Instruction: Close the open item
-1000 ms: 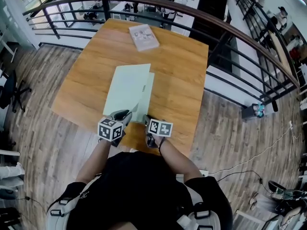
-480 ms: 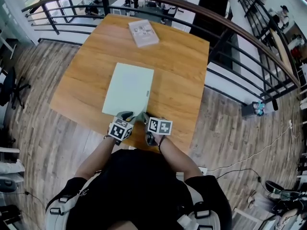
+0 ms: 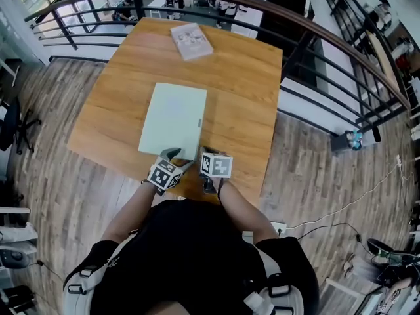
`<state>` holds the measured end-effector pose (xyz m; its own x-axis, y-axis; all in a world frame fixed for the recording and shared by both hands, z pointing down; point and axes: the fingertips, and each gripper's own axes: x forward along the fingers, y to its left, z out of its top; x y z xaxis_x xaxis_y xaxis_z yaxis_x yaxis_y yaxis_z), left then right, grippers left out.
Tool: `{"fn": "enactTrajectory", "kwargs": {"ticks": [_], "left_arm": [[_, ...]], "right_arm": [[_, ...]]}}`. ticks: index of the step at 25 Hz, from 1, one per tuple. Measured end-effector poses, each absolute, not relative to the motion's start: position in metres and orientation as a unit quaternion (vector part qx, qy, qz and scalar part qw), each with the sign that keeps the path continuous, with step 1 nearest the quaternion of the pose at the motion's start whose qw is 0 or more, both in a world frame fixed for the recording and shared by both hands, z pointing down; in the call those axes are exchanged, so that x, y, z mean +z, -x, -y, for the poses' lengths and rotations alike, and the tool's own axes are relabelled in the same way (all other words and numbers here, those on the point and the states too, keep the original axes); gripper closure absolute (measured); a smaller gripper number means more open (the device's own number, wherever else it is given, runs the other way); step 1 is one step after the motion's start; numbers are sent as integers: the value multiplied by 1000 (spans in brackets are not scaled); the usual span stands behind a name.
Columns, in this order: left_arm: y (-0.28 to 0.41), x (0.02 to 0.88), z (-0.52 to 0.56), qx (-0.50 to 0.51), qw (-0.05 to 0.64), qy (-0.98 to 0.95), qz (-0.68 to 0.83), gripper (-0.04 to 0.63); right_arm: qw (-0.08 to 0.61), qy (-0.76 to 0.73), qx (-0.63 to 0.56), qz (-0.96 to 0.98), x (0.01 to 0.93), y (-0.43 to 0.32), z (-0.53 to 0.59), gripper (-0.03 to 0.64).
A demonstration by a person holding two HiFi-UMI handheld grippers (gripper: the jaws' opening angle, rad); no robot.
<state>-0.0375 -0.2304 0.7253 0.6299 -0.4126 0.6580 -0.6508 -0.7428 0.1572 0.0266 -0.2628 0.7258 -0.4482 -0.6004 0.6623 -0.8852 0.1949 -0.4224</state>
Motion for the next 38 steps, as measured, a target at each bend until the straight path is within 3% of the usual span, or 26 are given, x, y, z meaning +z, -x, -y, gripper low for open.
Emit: {"fn": "enactTrajectory", "kwargs": {"ticks": [6, 10, 12, 15, 16, 21, 26, 38], "left_arm": [[43, 711, 237, 233, 251, -884, 318, 321], [61, 664, 249, 152, 221, -895, 356, 330], [76, 635, 258, 109, 206, -892, 387, 385], [107, 597, 267, 71, 180, -873, 447, 572], [117, 586, 268, 66, 173, -867, 462, 594], [158, 533, 263, 42, 119, -846, 518, 594], [182, 503, 248, 45, 66, -828, 555, 594], [188, 498, 232, 38, 71, -820, 567, 594]], "right_arm": [[140, -522, 283, 792, 651, -43, 281, 611], [110, -529, 220, 813, 606, -41, 284, 611], [96, -526, 190, 823, 583, -38, 285, 611], [51, -537, 134, 831, 540, -38, 283, 611], [32, -546, 106, 830, 523, -40, 282, 612], [-10, -561, 1, 828, 467, -43, 272, 612], [-17, -554, -3, 832, 461, -41, 268, 612], [-14, -544, 9, 839, 466, -36, 263, 612]]}}
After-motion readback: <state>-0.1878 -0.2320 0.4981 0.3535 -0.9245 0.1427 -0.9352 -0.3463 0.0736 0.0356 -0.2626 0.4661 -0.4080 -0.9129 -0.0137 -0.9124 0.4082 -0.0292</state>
